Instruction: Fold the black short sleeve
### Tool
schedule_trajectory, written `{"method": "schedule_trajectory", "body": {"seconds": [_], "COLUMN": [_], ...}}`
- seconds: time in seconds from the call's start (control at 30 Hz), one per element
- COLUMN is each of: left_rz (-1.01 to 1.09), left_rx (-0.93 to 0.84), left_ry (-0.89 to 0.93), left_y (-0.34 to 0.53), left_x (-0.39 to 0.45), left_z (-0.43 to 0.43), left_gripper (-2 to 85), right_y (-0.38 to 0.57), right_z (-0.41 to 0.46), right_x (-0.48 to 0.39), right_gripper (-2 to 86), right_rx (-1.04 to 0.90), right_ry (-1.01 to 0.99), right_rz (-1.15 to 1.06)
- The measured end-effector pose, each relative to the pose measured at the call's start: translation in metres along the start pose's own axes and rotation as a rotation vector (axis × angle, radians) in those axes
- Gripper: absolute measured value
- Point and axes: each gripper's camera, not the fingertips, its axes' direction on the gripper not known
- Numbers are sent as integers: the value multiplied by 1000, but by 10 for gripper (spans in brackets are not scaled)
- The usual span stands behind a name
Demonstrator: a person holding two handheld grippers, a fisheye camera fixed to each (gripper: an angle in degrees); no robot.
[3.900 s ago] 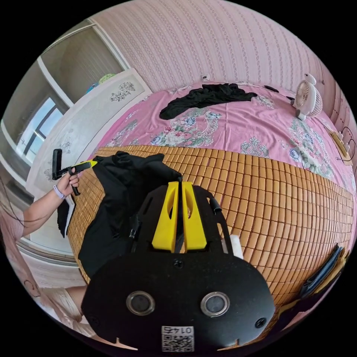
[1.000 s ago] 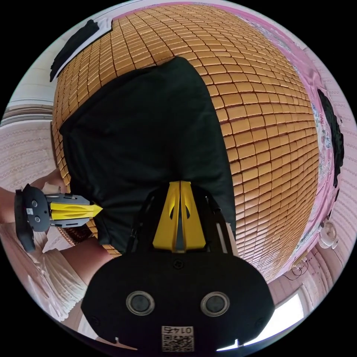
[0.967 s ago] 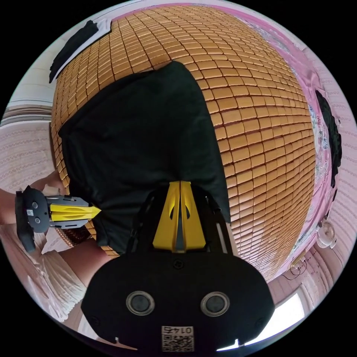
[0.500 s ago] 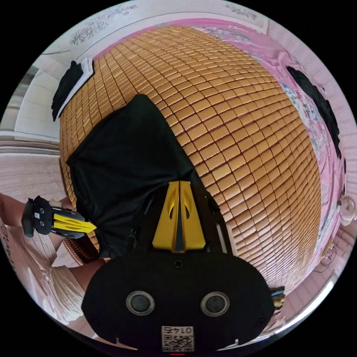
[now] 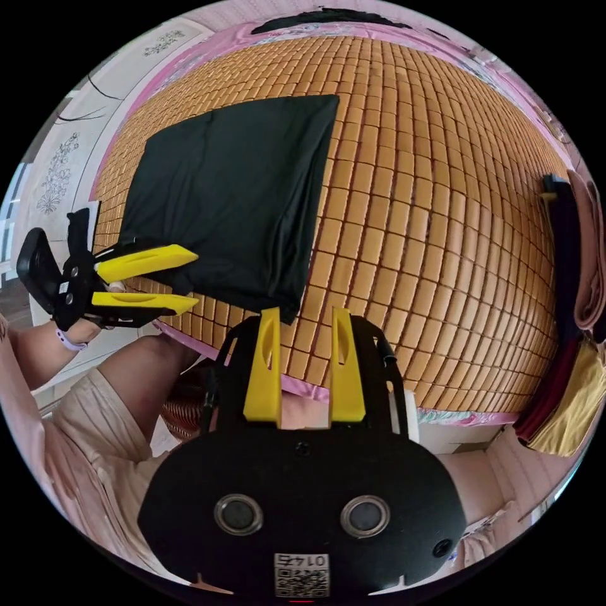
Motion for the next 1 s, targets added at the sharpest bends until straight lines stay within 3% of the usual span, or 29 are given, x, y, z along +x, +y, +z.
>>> {"method": "schedule_trajectory", "body": {"seconds": [0.37, 0.6, 0.7, 0.8, 0.87, 1.0], "left_rz": [156, 170, 154, 39, -25, 26], "left_rx": [-113, -158, -164, -153, -137, -81], "left_ry": [18, -5, -10, -21, -52, -4], "left_y": [-49, -50, -51, -50, -45, -33], "left_x": [32, 42, 43, 37, 30, 32], "left_z": [50, 59, 57, 51, 39, 18], "left_gripper": [135, 131, 122, 61, 9, -3], "right_y": [41, 51, 54, 55, 57, 53], "right_z": [-37, -46, -69, -94, -101, -107], "right_x": [79, 97, 105, 107, 115, 160], "right_gripper": [67, 18, 12, 17, 30, 116], "right_rx": [115, 83, 134, 209, 225, 373], "right_ry": [-254, -256, -398, -584, -562, -521], "right_rz": [148, 126, 101, 29, 39, 175]}}
